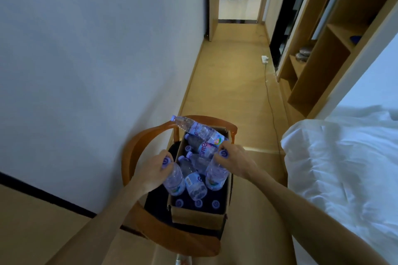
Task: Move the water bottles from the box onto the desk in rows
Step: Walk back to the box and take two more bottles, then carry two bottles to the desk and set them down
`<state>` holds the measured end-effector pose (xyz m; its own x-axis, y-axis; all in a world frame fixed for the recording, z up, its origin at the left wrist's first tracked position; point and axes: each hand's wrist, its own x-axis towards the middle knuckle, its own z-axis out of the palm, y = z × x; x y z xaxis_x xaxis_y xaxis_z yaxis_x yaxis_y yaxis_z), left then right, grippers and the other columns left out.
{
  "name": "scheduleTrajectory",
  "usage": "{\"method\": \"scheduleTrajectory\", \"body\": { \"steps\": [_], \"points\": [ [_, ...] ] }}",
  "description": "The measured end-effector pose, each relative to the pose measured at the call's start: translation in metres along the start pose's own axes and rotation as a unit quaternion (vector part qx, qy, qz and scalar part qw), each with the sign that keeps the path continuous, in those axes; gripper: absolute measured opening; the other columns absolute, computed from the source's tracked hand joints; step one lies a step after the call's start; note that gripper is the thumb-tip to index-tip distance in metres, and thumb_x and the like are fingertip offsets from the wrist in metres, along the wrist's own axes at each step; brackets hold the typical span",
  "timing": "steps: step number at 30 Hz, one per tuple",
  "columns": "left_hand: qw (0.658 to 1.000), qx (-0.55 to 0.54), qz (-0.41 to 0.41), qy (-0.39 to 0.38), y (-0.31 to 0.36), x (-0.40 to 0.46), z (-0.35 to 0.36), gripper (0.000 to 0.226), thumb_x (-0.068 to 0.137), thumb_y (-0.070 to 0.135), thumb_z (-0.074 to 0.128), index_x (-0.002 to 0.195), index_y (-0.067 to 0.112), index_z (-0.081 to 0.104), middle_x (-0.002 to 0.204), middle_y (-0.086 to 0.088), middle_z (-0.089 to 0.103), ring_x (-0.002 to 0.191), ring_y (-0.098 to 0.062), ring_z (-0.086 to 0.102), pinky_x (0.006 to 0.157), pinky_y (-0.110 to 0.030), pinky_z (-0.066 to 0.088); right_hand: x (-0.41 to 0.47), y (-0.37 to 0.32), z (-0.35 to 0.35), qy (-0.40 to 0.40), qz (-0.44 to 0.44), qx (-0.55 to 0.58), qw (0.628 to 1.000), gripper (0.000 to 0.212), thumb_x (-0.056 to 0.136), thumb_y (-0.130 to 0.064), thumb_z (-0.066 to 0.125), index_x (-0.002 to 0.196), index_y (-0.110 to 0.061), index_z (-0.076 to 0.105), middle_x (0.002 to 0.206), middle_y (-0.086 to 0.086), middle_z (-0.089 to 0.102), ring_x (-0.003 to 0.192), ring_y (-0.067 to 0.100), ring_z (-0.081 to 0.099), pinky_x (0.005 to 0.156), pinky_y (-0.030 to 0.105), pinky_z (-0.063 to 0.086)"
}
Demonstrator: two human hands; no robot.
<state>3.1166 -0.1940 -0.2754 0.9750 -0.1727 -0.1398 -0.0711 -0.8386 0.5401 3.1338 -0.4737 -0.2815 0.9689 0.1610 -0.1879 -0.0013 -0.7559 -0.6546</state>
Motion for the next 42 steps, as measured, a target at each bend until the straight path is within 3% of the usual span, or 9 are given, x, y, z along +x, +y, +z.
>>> {"method": "scheduleTrajectory", "body": {
  "steps": [4,10,15,19,23,28,32,38,42],
  "points": [
    [0.997,-0.049,0.031,0.057,0.029,0.004,-0.033,0.014,0.093,0.018,0.059,0.081,0.025,0.057,0.073,0.006,0.061,0.067,-0.006,0.059,0.063,-0.014,0.043,0.006,-0.015,-0.031,0.055,-0.027,-0.002,0.998,0.022,0.087,-0.042,0.060,0.089,-0.021,0.053,0.084,0.002,0.062,0.073,0.020,0.059,0.062,0.037,0.049],
    [0.989,-0.024,0.112,0.090,0.085,0.020,-0.090,0.007,0.095,0.030,0.056,0.088,0.033,0.054,0.077,0.008,0.065,0.068,-0.005,0.063,0.063,-0.025,0.052,0.009,-0.042,-0.104,0.129,-0.065,-0.055,0.988,0.023,0.091,-0.045,0.057,0.098,-0.023,0.055,0.086,-0.003,0.061,0.073,0.013,0.058,0.064,0.032,0.052],
    [0.971,-0.027,0.187,0.147,0.150,0.034,-0.137,0.004,0.094,0.024,0.058,0.090,0.025,0.058,0.074,0.006,0.063,0.062,-0.003,0.058,0.057,-0.011,0.041,-0.005,-0.065,-0.175,0.208,-0.080,-0.055,0.973,0.025,0.090,-0.046,0.057,0.099,-0.022,0.057,0.083,-0.005,0.063,0.071,0.010,0.060,0.067,0.035,0.055],
    [0.958,-0.032,0.227,0.171,0.200,0.048,-0.166,0.018,0.084,0.048,0.051,0.088,0.031,0.058,0.077,0.008,0.065,0.066,-0.010,0.059,0.061,-0.029,0.047,-0.032,-0.079,-0.230,0.286,-0.096,-0.059,0.952,0.023,0.091,-0.046,0.057,0.099,-0.024,0.057,0.078,-0.005,0.063,0.067,0.008,0.061,0.060,0.027,0.055],
    [0.944,-0.023,0.280,0.170,0.248,0.058,-0.181,0.026,0.079,0.055,0.046,0.089,0.034,0.058,0.079,0.013,0.065,0.072,-0.011,0.060,0.071,-0.036,0.050,-0.070,-0.088,-0.271,0.349,-0.091,-0.070,0.930,0.019,0.091,-0.040,0.059,0.090,-0.021,0.056,0.074,-0.003,0.062,0.065,0.012,0.060,0.056,0.023,0.050],
    [0.908,-0.087,0.386,0.137,0.297,0.064,-0.183,0.027,0.080,0.056,0.049,0.089,0.033,0.061,0.078,0.011,0.066,0.075,-0.013,0.062,0.072,-0.040,0.053,-0.125,-0.093,-0.297,0.425,-0.017,-0.101,0.900,0.022,0.093,-0.039,0.059,0.089,-0.017,0.057,0.073,-0.004,0.059,0.065,0.011,0.056,0.056,0.022,0.043],
    [0.870,-0.110,0.472,0.095,0.337,0.057,-0.173,0.014,0.089,0.042,0.059,0.089,0.028,0.063,0.076,0.007,0.066,0.073,-0.013,0.061,0.070,-0.041,0.051,-0.176,-0.090,-0.300,0.489,0.063,-0.087,0.866,0.019,0.089,-0.037,0.061,0.088,-0.018,0.060,0.082,0.001,0.066,0.074,0.017,0.060,0.065,0.030,0.050],
    [0.817,-0.128,0.562,0.016,0.398,0.035,-0.135,0.014,0.091,0.042,0.058,0.091,0.029,0.063,0.078,0.009,0.067,0.073,-0.011,0.062,0.067,-0.039,0.051,-0.277,-0.085,-0.283,0.580,0.174,-0.077,0.792,0.015,0.087,-0.033,0.064,0.085,-0.019,0.063,0.074,-0.012,0.062,0.066,0.008,0.056,0.054,0.012,0.041],
    [0.771,-0.153,0.613,-0.072,0.439,-0.006,-0.102,0.012,0.091,0.039,0.059,0.092,0.028,0.064,0.081,0.012,0.067,0.075,-0.005,0.061,0.062,-0.022,0.045,-0.357,-0.093,-0.264,0.611,0.249,-0.122,0.742,0.016,0.088,-0.035,0.063,0.085,-0.020,0.061,0.071,-0.014,0.057,0.066,0.006,0.054,0.054,0.016,0.039]
  ]
}}
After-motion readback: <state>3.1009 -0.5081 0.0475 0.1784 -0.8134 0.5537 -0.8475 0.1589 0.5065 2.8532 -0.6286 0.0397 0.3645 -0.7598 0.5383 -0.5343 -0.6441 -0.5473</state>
